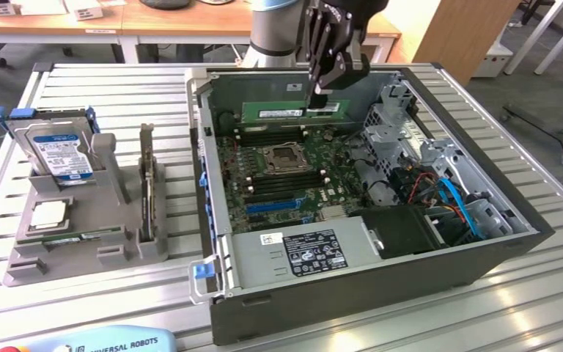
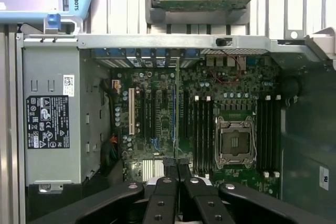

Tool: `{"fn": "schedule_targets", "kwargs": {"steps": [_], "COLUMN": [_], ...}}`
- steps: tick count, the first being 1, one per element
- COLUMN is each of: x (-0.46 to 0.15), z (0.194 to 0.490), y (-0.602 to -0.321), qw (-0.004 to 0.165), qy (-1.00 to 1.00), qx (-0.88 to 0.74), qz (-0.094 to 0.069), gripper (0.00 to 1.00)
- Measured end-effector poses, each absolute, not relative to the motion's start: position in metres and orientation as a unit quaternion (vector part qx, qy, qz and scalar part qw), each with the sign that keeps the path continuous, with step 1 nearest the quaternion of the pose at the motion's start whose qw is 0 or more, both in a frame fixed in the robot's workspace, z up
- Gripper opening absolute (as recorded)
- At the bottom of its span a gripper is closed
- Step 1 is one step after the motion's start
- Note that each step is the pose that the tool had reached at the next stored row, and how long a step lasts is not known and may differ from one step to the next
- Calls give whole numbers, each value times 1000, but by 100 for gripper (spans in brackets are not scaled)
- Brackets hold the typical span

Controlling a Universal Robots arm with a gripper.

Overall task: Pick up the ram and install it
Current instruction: 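Pick up the ram and move it above insertion slot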

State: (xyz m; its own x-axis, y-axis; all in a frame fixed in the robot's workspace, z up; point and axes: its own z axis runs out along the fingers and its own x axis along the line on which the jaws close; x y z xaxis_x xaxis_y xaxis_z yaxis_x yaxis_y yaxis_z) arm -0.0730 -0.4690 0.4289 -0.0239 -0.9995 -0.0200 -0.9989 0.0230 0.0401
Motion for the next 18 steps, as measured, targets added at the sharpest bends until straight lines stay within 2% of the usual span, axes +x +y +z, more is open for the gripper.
{"fn": "schedule_targets", "kwargs": {"steps": [18], "x": [-65], "z": [426], "y": [-430], "qw": [7], "qy": [-715], "qx": [699], "qz": [-21], "gripper": [11]}}
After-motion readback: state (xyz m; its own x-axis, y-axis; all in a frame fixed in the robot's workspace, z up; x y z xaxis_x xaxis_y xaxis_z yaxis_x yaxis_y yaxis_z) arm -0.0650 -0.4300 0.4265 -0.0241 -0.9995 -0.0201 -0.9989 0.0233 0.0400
